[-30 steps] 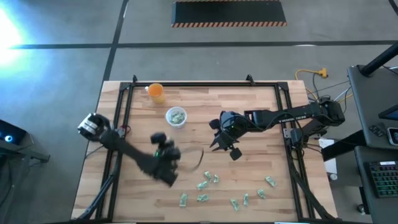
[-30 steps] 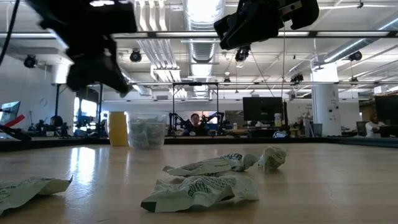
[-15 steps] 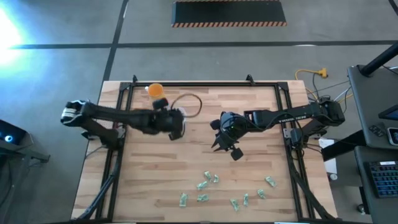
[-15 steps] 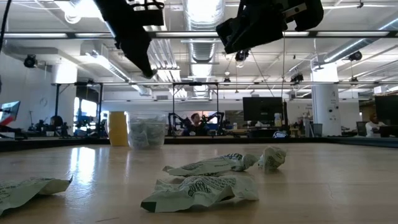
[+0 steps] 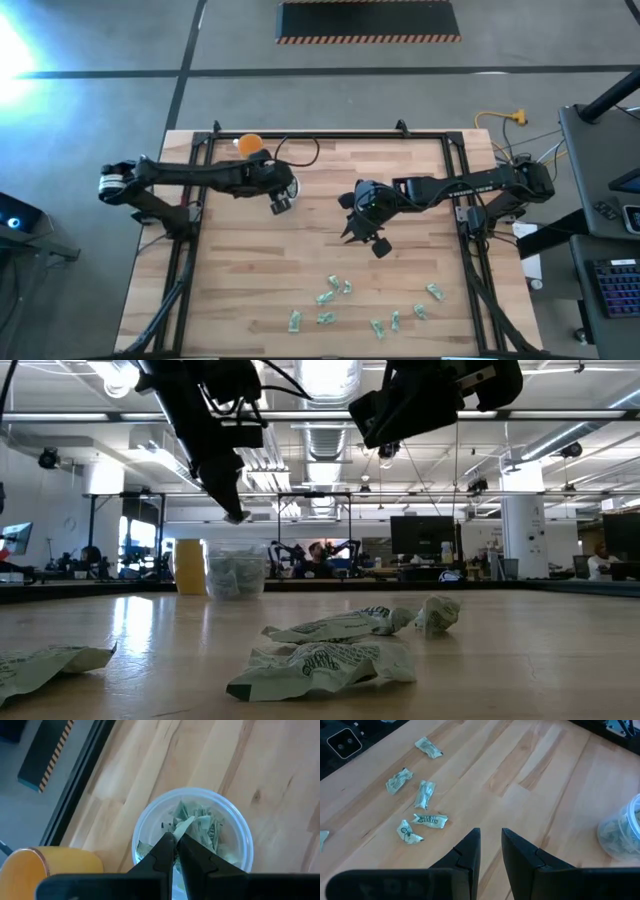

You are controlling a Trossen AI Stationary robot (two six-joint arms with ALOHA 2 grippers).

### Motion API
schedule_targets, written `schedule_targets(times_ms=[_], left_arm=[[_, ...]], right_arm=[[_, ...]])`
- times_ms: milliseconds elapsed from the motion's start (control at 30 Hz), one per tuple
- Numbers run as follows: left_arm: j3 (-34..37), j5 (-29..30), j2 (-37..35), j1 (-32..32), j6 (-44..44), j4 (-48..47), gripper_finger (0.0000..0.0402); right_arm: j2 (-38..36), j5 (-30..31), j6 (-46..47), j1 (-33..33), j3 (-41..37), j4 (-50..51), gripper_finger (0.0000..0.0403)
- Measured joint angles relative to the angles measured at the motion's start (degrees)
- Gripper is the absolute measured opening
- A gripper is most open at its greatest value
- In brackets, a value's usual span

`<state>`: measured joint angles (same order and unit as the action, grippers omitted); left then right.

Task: Pick and place Stevia / Truvia into bins
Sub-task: Put the stevia packet into the transparent container

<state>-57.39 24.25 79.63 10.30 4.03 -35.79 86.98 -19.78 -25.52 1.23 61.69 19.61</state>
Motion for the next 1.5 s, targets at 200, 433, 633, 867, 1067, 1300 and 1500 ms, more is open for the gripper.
schedule_targets(times_ms=[200, 433, 633, 867, 1067, 1300, 1500], left_arm=[[0.0, 0.0, 0.2, 0.1, -2.0, 0.8, 0.0023], [0.0, -0.4, 0.2, 0.1, -2.9, 0.7, 0.0112], [0.0, -8.3, -0.8, -0.7, -1.3, -0.3, 0.0157], [0.2, -10.4, -0.9, -5.5, -0.4, -0.2, 0.0160], [1.1, -8.9, -1.0, -8.0, -0.5, 0.9, 0.0160], [4.4, -8.0, -3.8, -8.4, 0.1, 0.8, 0.0160], [6.7, -7.9, -8.2, -8.6, 1.6, 1.2, 0.0160]], right_arm=[[0.0, 0.2, 0.0, 0.0, 0.0, 0.2, 0.0068], [0.0, 0.2, 0.6, 0.0, 0.0, 0.4, 0.0068], [3.4, -7.3, 5.2, 1.5, -1.2, -0.5, 0.0068], [11.1, -8.7, 7.9, 7.8, -2.3, -2.7, 0.0068], [16.3, -5.9, 10.5, 13.2, -2.5, -9.7, 0.0068], [19.0, 6.7, 12.3, 16.1, -2.2, -11.4, 0.0068], [19.8, 6.7, 14.7, 17.0, -2.5, -11.7, 0.0068]])
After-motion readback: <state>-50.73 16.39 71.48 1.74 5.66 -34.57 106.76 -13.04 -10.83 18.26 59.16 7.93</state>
